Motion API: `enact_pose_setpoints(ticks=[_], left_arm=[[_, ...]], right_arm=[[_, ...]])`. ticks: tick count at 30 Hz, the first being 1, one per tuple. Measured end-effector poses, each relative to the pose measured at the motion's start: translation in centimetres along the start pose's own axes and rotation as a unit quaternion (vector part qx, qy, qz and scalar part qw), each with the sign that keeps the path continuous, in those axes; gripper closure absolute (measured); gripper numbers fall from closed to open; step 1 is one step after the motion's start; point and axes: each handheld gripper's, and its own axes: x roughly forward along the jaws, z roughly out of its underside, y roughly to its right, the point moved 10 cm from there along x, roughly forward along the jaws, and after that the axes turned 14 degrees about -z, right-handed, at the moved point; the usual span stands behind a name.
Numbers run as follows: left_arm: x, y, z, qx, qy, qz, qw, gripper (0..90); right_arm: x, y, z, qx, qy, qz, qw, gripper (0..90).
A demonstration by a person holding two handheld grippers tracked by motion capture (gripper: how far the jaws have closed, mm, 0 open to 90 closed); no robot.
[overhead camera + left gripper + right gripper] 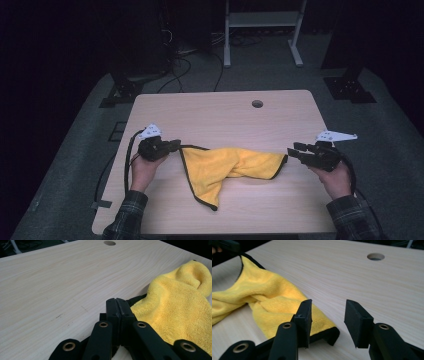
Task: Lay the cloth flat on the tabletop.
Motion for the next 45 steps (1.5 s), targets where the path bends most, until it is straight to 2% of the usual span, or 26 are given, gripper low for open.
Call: enact_pose_setpoints(ticks=[3, 4, 6, 7, 8, 11, 12, 14, 17, 21, 23, 24, 25, 26, 27, 29, 30, 31, 34, 35, 36, 38, 42, 43, 44, 45], left_arm=[[0.1, 0.0, 0.1, 0.001, -0.001, 0.001, 1.0, 89.1], [0.1, 0.0, 0.1, 0.001, -0.002, 0.002, 1.0, 89.1], [0.1, 0.1, 0.2, 0.0, -0.003, 0.003, 1.0, 89.1], [0.1, 0.1, 0.3, 0.0, -0.004, 0.003, 1.0, 89.1], [0.2, 0.1, 0.3, 0.0, -0.005, 0.004, 1.0, 89.1], [0.3, 0.1, 0.5, 0.0, -0.007, 0.005, 1.0, 89.1], [0.3, 0.1, 0.7, 0.003, -0.01, 0.004, 0.9999, 89.1], [0.3, 0.2, 0.7, 0.005, -0.01, 0.004, 0.9999, 89.1], [0.2, 0.4, 0.7, 0.009, -0.01, 0.004, 0.9999, 89.1], [0.3, 0.6, 1.1, 0.009, -0.015, 0.006, 0.9998, 89.0], [0.2, 0.5, 1.1, 0.006, -0.015, 0.007, 0.9998, 89.0], [0.2, 0.5, 1.1, 0.006, -0.015, 0.007, 0.9998, 89.0], [0.1, 0.5, 1.1, 0.005, -0.014, 0.007, 0.9999, 89.0], [0.0, 0.5, 1.1, 0.004, -0.013, 0.008, 0.9999, 88.7], [0.0, 0.5, 1.1, 0.004, -0.013, 0.008, 0.9999, 88.8], [-0.2, 0.6, 1.0, 0.005, -0.012, 0.009, 0.9999, 88.8], [-0.2, 0.6, 1.0, 0.005, -0.012, 0.009, 0.9999, 88.8], [-0.2, 0.5, 1.0, 0.004, -0.011, 0.009, 0.9999, 88.8], [-0.4, 0.4, 1.0, 0.002, -0.009, 0.007, 0.9999, 88.8], [-0.4, 0.3, 1.0, 0.001, -0.01, 0.006, 0.9999, 88.8], [-0.5, 0.1, 1.1, -0.002, -0.008, 0.005, 1.0, 88.8], [-0.6, 0.1, 1.1, -0.003, -0.009, 0.005, 0.9999, 88.8], [-0.8, 0.1, 1.3, -0.003, -0.009, 0.007, 0.9999, 88.6], [-0.8, 0.1, 1.3, -0.003, -0.008, 0.008, 0.9999, 88.6], [-0.9, 0.2, 1.4, -0.004, -0.009, 0.009, 0.9999, 88.6], [-0.9, 0.2, 1.4, -0.004, -0.009, 0.009, 0.9999, 88.6]], right_arm=[[1.2, 0.7, 0.7, 0.011, -0.02, -0.007, 0.9997, 53.8], [2.0, 1.2, 1.3, 0.033, -0.03, -0.018, 0.9988, 50.2], [2.4, 1.5, 1.6, 0.043, -0.037, -0.021, 0.9982, 50.3], [2.9, 2.0, 2.3, 0.059, -0.049, -0.025, 0.9967, 52.9], [2.9, 2.0, 2.3, 0.059, -0.049, -0.025, 0.9967, 52.9], [3.3, 2.1, 3.0, 0.07, -0.061, -0.04, 0.9949, 67.4], [3.2, 2.0, 3.2, 0.068, -0.068, -0.041, 0.9945, 79.8], [3.1, 1.9, 3.0, 0.061, -0.064, -0.036, 0.9954, 82.5], [2.7, 0.9, 2.1, 0.037, -0.05, -0.041, 0.9972, 84.3], [2.3, -2.5, 0.8, -0.004, -0.036, -0.069, 0.997, 84.6], [2.6, -5.9, 0.7, -0.037, -0.043, -0.101, 0.9933, 84.6], [2.6, -5.9, 0.7, -0.037, -0.043, -0.101, 0.9933, 84.6], [2.9, -6.9, 0.9, -0.045, -0.049, -0.112, 0.9916, 84.7], [3.6, -9.0, 1.7, -0.056, -0.062, -0.134, 0.9875, 84.7], [3.6, -9.0, 1.7, -0.056, -0.062, -0.134, 0.9875, 84.7], [4.7, -10.9, 3.5, -0.063, -0.095, -0.16, 0.9806, 84.7], [4.7, -10.9, 3.5, -0.063, -0.095, -0.16, 0.9806, 84.7], [5.0, -11.2, 4.0, -0.067, -0.106, -0.163, 0.9787, 84.7], [5.7, -12.2, 6.1, -0.07, -0.147, -0.176, 0.9709, 84.8], [5.9, -12.3, 6.7, -0.07, -0.16, -0.175, 0.9691, 84.9], [6.2, -12.2, 7.9, -0.077, -0.186, -0.165, 0.9653, 84.9], [6.4, -11.9, 8.8, -0.087, -0.209, -0.155, 0.9616, 84.9], [6.3, -12.1, 8.6, -0.093, -0.207, -0.155, 0.9615, 82.7], [6.2, -12.3, 8.4, -0.096, -0.2, -0.16, 0.9619, 77.3], [5.6, -12.6, 7.2, -0.097, -0.169, -0.169, 0.9663, 65.9], [5.2, -12.7, 6.4, -0.095, -0.15, -0.173, 0.9689, 62.1]])
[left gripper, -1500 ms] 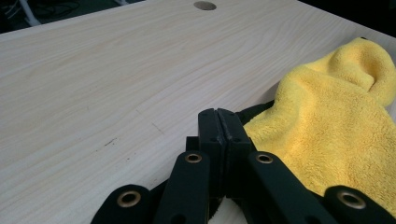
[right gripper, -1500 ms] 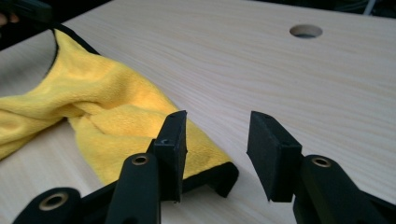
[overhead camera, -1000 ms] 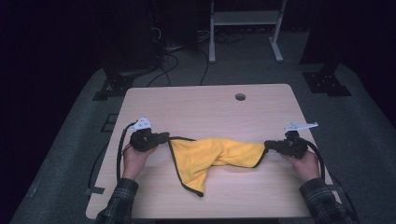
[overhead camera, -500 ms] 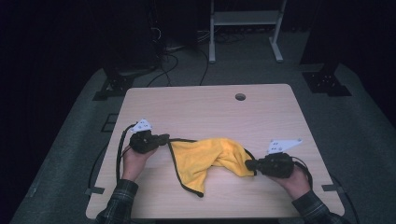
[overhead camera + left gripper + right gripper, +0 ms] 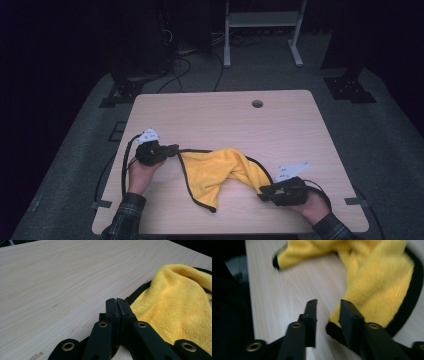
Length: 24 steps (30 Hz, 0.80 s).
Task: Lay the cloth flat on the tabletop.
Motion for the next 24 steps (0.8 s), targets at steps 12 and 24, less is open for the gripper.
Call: enact_pose_setpoints(ticks=[12, 24], left_arm=[[-0.1, -0.1, 0.1, 0.001, -0.001, 0.002, 1.0, 88.3], [0.0, -0.1, 0.1, -0.002, 0.0, 0.004, 1.0, 88.3]], right_arm=[[-5.6, 4.7, 0.4, 0.069, 0.093, 0.091, 0.9891, 48.3], [-8.1, 9.2, 1.9, 0.127, 0.118, 0.143, 0.9744, 48.7]])
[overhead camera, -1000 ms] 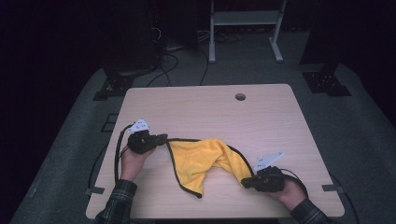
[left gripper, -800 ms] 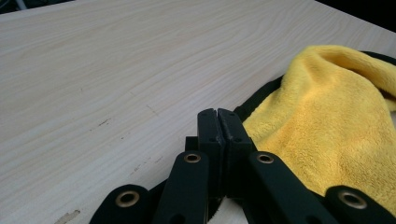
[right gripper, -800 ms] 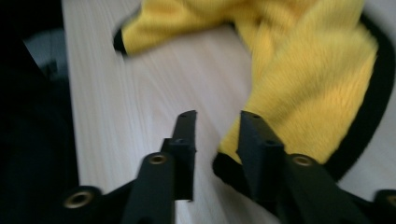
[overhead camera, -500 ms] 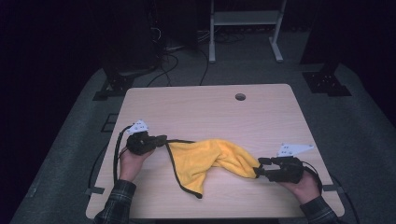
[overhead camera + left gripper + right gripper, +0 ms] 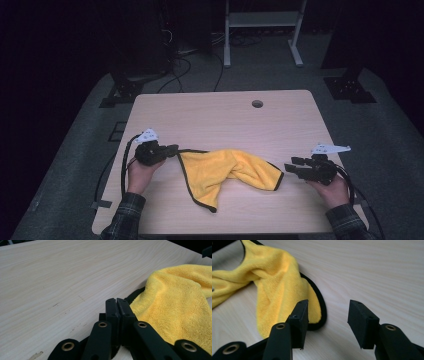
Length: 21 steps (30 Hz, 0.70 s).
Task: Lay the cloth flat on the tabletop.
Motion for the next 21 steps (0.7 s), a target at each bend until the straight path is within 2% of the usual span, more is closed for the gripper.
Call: enact_pose_setpoints(ticks=[2, 5, 7, 8, 9, 11, 14, 16, 19, 20, 21], left_arm=[[0.1, 0.0, 0.1, 0.001, -0.002, 0.001, 1.0, 88.3], [0.1, 0.0, 0.1, 0.002, -0.003, 0.0, 1.0, 88.3], [0.1, 0.0, 0.1, 0.002, -0.003, 0.001, 1.0, 88.3], [0.1, 0.0, 0.1, 0.003, -0.004, 0.001, 1.0, 88.3], [0.1, 0.1, 0.1, 0.003, -0.003, 0.001, 1.0, 88.3], [0.1, 0.1, 0.1, 0.002, -0.004, 0.001, 1.0, 88.4], [0.1, 0.1, 0.2, 0.002, -0.004, 0.002, 1.0, 88.3], [0.1, 0.0, 0.2, 0.002, -0.005, 0.002, 1.0, 88.4], [0.2, 0.0, 0.2, -0.002, -0.005, 0.002, 1.0, 88.4], [0.2, 0.0, 0.2, -0.003, -0.005, 0.002, 1.0, 88.4], [0.2, 0.0, 0.2, -0.005, -0.006, 0.003, 1.0, 88.4]], right_arm=[[0.7, 0.2, 0.7, 0.008, -0.019, -0.003, 0.9998, 47.1], [1.8, -0.4, 1.1, -0.002, -0.04, -0.01, 0.9992, 45.8], [3.2, -1.2, 1.4, -0.031, -0.065, -0.011, 0.9973, 43.3], [3.2, -1.2, 1.4, -0.031, -0.065, -0.011, 0.9973, 43.3], [3.6, -1.5, 1.5, -0.041, -0.073, -0.013, 0.9964, 42.9], [4.5, -1.8, 2.0, -0.06, -0.1, 0.001, 0.9932, 42.1], [4.7, -1.8, 2.3, -0.066, -0.111, 0.008, 0.9916, 42.4], [4.8, -1.7, 2.4, -0.068, -0.112, 0.01, 0.9914, 47.5], [4.6, -1.4, 2.3, -0.065, -0.109, 0.03, 0.9914, 62.9], [4.6, -1.4, 2.3, -0.065, -0.109, 0.03, 0.9914, 62.9], [4.6, -1.4, 2.3, -0.065, -0.11, 0.032, 0.9913, 68.5]])
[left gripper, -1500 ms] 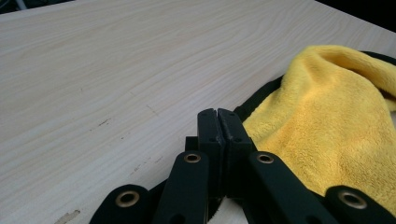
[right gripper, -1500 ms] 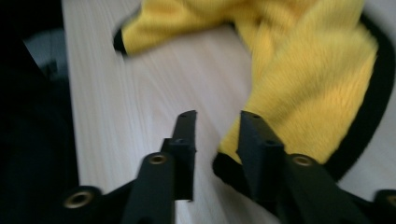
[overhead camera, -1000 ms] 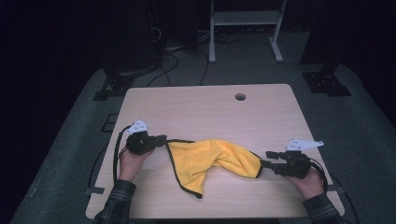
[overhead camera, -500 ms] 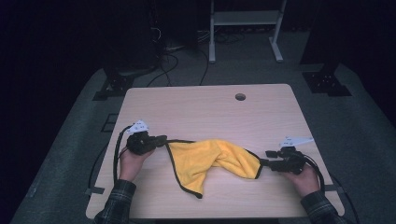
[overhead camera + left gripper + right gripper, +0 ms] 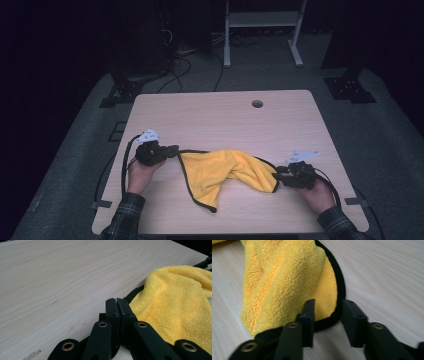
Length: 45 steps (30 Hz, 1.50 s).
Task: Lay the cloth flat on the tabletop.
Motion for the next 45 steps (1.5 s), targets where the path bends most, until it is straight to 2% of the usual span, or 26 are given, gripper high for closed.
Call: enact_pose_setpoints(ticks=[1, 5, 7, 9, 10, 11, 17, 18, 19, 22, 23, 24, 28, 29, 30, 33, 34, 37, 38, 39, 40, 41, 45], left_arm=[[0.0, 0.0, 0.0, -0.002, -0.001, 0.002, 1.0, 88.4], [-0.2, 0.2, 0.0, -0.003, -0.003, 0.016, 0.9999, 88.3], [-0.3, 0.3, -0.1, 0.0, -0.001, 0.019, 0.9998, 88.3], [-0.4, 0.4, -0.2, 0.004, 0.003, 0.017, 0.9998, 88.4], [-0.5, 0.3, -0.5, 0.008, 0.006, 0.012, 0.9999, 88.5], [-0.5, 0.3, -0.5, 0.008, 0.006, 0.012, 0.9999, 88.5], [-1.2, 0.1, -2.4, 0.019, 0.032, -0.004, 0.9993, 89.0], [-1.3, 0.1, -2.6, 0.02, 0.035, -0.006, 0.9992, 89.1], [-1.5, 0.1, -2.9, 0.021, 0.039, -0.008, 0.999, 89.1], [-2.1, -0.1, -4.1, 0.024, 0.055, -0.014, 0.9981, 89.2], [-2.3, -0.2, -4.6, 0.025, 0.06, -0.016, 0.9977, 89.2], [-2.6, -0.3, -5.1, 0.026, 0.065, -0.02, 0.9973, 89.2], [-3.8, -1.0, -7.8, 0.032, 0.091, -0.032, 0.9948, 89.2], [-4.2, -1.2, -8.6, 0.037, 0.098, -0.035, 0.9939, 89.2], [-4.6, -1.3, -9.3, 0.04, 0.104, -0.041, 0.9929, 89.2], [-5.8, -1.5, -11.6, 0.048, 0.128, -0.055, 0.989, 89.2], [-6.3, -1.7, -12.5, 0.051, 0.139, -0.061, 0.987, 89.2], [-6.8, -1.9, -13.5, 0.05, 0.15, -0.067, 0.9851, 89.3], [-7.1, -2.0, -14.0, 0.049, 0.157, -0.069, 0.984, 89.3], [-7.2, -2.1, -14.4, 0.05, 0.161, -0.07, 0.9832, 89.3], [-7.8, -2.1, -15.2, 0.051, 0.172, -0.073, 0.9812, 89.3], [-7.8, -2.1, -15.2, 0.051, 0.172, -0.073, 0.9812, 89.3], [-9.1, -1.8, -16.6, 0.051, 0.196, -0.072, 0.9765, 89.3]], right_arm=[[0.0, 0.1, -0.1, 0.011, 0.001, -0.001, 0.9999, 77.4], [-0.1, 0.4, -0.1, 0.028, 0.002, -0.005, 0.9996, 82.0], [-0.4, 0.8, -0.1, 0.031, 0.001, 0.011, 0.9995, 83.2], [-0.7, 1.0, -0.2, 0.033, 0.006, 0.013, 0.9993, 83.3], [-1.7, 1.3, -0.9, 0.034, 0.028, 0.014, 0.999, 83.5], [-1.7, 1.3, -0.9, 0.034, 0.028, 0.014, 0.999, 83.5], [-4.0, 2.2, -2.6, 0.031, 0.066, 0.019, 0.9972, 83.7], [-4.8, 2.4, -3.4, 0.027, 0.081, 0.019, 0.9962, 83.7], [-4.8, 2.4, -3.4, 0.027, 0.081, 0.019, 0.9962, 83.7], [-6.2, 2.5, -4.8, 0.019, 0.105, 0.021, 0.9941, 83.7], [-7.3, 2.5, -5.9, 0.015, 0.124, 0.025, 0.9918, 83.8], [-7.3, 2.5, -5.9, 0.015, 0.124, 0.025, 0.9918, 83.8], [-9.7, 2.8, -8.3, 0.005, 0.158, 0.033, 0.9869, 84.0], [-10.6, 2.7, -9.7, -0.004, 0.169, 0.036, 0.9849, 84.1], [-10.6, 2.7, -9.7, -0.004, 0.169, 0.036, 0.9849, 84.1], [-12.0, 2.4, -12.0, -0.028, 0.178, 0.051, 0.9822, 84.1], [-12.7, 2.3, -13.1, -0.038, 0.185, 0.057, 0.9803, 84.1], [-13.5, 2.2, -14.3, -0.048, 0.191, 0.064, 0.9783, 84.2], [-14.4, 2.1, -15.4, -0.054, 0.201, 0.069, 0.9757, 84.2], [-14.4, 2.1, -15.4, -0.054, 0.201, 0.069, 0.9757, 84.2], [-15.1, 1.9, -16.3, -0.061, 0.21, 0.072, 0.9731, 84.2], [-15.1, 1.9, -16.3, -0.061, 0.21, 0.072, 0.9731, 84.2], [-16.5, 1.4, -17.4, -0.071, 0.229, 0.077, 0.9679, 84.2]])
